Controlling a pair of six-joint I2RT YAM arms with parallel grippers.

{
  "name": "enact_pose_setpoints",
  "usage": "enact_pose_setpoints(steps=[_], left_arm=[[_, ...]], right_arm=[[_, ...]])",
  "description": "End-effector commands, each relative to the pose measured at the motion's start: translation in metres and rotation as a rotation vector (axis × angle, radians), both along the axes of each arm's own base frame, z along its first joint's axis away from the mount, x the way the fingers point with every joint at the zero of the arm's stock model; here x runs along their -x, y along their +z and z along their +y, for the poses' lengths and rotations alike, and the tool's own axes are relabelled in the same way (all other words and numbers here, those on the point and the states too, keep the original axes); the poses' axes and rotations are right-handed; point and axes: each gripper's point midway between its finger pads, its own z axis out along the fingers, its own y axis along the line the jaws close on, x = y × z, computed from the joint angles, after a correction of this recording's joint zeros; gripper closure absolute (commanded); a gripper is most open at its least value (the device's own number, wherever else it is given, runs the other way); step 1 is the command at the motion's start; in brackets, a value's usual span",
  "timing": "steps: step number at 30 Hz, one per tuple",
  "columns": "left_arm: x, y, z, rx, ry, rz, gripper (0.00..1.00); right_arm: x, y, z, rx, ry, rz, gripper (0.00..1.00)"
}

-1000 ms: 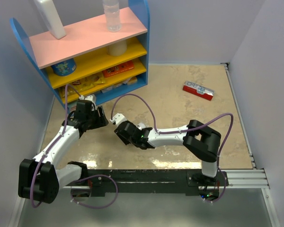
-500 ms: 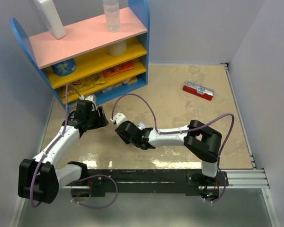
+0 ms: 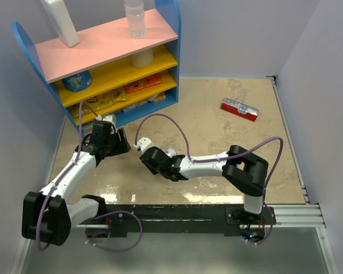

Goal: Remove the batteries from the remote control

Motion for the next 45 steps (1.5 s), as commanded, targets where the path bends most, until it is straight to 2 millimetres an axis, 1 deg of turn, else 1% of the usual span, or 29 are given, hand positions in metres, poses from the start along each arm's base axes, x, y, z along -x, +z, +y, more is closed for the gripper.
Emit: enact_pose_setpoints(steps=[1, 2, 3, 6, 17, 22, 23, 25, 26, 27, 29, 30, 32, 33, 35, 36, 38, 39, 40, 41, 44, 45], left_arm=[[-0.007, 0.009, -0.002, 0.006, 0.011, -0.025, 0.36], [-0.007, 0.009, -0.002, 0.006, 0.011, -0.025, 0.36], [-0.007, 0.009, -0.002, 0.006, 0.011, -0.027, 0.36], [-0.007, 0.008, -0.002, 0.006, 0.01, -0.024, 0.36], [-0.007, 0.008, -0.002, 0.005, 0.008, -0.022, 0.36], [-0.007, 0.008, -0.002, 0.004, 0.009, -0.021, 0.36], [-0.007, 0.007, -0.002, 0.004, 0.009, -0.021, 0.36], [-0.007, 0.007, -0.002, 0.004, 0.009, -0.019, 0.36], [-0.007, 0.007, -0.002, 0.004, 0.009, -0.019, 0.36], [-0.007, 0.007, -0.002, 0.003, 0.009, -0.018, 0.36], [-0.007, 0.006, -0.002, 0.003, 0.009, -0.016, 0.36], [-0.007, 0.007, -0.002, 0.004, 0.008, -0.016, 0.36], [-0.007, 0.007, -0.002, 0.004, 0.008, -0.018, 0.36], [-0.007, 0.007, -0.002, 0.003, 0.008, -0.02, 0.36], [-0.007, 0.008, -0.002, 0.003, 0.008, -0.021, 0.36], [-0.007, 0.008, -0.002, 0.002, 0.008, -0.023, 0.36], [-0.008, 0.009, -0.002, 0.002, 0.006, -0.025, 0.36], [-0.008, 0.009, -0.003, 0.003, 0.001, -0.024, 0.36], [-0.008, 0.01, -0.003, 0.003, -0.002, -0.028, 0.36], [-0.007, 0.011, -0.005, 0.004, -0.012, -0.031, 0.36], [-0.006, 0.017, -0.013, 0.015, -0.057, -0.056, 0.35], [-0.006, 0.019, -0.016, 0.019, -0.074, -0.067, 0.35]], right_arm=[[-0.006, 0.015, -0.01, 0.011, -0.03, -0.044, 0.64], [-0.007, 0.017, -0.011, 0.009, -0.035, -0.049, 0.63], [-0.007, 0.016, -0.015, 0.033, -0.038, -0.05, 0.64], [-0.009, 0.021, -0.018, 0.031, -0.052, -0.063, 0.63], [-0.013, 0.032, -0.021, 0.012, -0.084, -0.091, 0.64], [-0.013, 0.033, -0.03, 0.022, -0.111, -0.093, 0.63], [-0.012, 0.037, -0.032, 0.016, -0.116, -0.092, 0.64], [-0.009, 0.037, -0.041, 0.014, -0.135, -0.088, 0.63], [-0.008, 0.045, -0.043, -0.006, -0.141, -0.092, 0.64], [-0.005, 0.041, -0.05, -0.001, -0.148, -0.081, 0.63], [-0.001, 0.041, -0.057, -0.012, -0.162, -0.07, 0.63], [0.004, 0.039, -0.067, -0.021, -0.182, -0.055, 0.63], [0.01, 0.037, -0.076, -0.037, -0.199, -0.028, 0.63], [0.018, 0.035, -0.087, -0.057, -0.215, -0.007, 0.63], [0.026, 0.031, -0.097, -0.075, -0.231, 0.016, 0.63], [0.031, 0.034, -0.106, -0.103, -0.245, 0.027, 0.63], [0.034, 0.038, -0.112, -0.135, -0.26, 0.035, 0.63], [0.038, 0.037, -0.116, -0.147, -0.273, 0.051, 0.62], [0.039, 0.046, -0.116, -0.183, -0.28, 0.054, 0.62], [0.038, 0.049, -0.119, -0.19, -0.296, 0.051, 0.62], [0.032, 0.056, -0.133, -0.194, -0.398, 0.042, 0.59], [0.028, 0.058, -0.143, -0.176, -0.461, 0.031, 0.59]])
